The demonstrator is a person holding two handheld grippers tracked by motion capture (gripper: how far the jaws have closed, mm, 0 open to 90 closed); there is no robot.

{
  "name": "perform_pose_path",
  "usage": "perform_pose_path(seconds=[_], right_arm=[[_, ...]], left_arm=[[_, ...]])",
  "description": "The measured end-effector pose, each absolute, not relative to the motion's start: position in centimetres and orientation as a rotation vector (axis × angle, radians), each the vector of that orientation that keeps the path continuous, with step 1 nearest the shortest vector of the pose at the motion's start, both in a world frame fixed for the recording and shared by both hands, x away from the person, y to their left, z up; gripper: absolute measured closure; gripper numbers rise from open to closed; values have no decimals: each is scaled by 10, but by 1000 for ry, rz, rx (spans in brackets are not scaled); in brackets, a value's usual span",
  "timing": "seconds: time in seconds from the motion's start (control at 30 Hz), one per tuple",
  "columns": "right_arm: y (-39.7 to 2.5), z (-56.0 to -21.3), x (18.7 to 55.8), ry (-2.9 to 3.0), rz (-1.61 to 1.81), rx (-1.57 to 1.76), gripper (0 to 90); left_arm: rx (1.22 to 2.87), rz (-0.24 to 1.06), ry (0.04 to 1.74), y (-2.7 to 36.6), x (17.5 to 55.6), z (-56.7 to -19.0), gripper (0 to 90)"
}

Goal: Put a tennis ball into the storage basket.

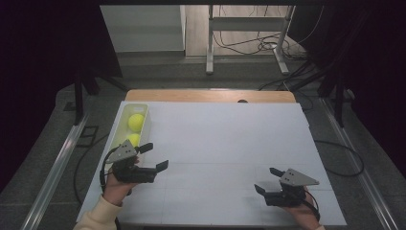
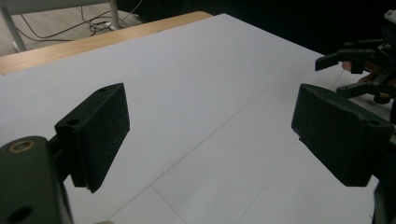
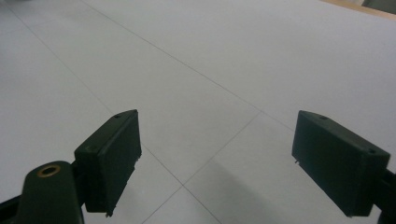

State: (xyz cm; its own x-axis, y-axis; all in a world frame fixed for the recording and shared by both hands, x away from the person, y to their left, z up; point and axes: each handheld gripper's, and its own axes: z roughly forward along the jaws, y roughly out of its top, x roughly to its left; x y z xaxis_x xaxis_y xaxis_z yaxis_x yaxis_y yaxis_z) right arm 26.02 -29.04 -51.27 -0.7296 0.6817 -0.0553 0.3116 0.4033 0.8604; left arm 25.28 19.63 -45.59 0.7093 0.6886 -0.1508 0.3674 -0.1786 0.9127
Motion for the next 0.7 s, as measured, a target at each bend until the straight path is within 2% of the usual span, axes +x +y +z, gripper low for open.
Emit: perform_pose_path(seconds=[0.37,0.7], right_arm=[[-289,-513,260,2277,1257,838,160],[-288,-514,259,2287,1260,838,159]], left_arm=[[1836,316,805,184,232,-480,131],[1873,311,855,186,228,-501,130]])
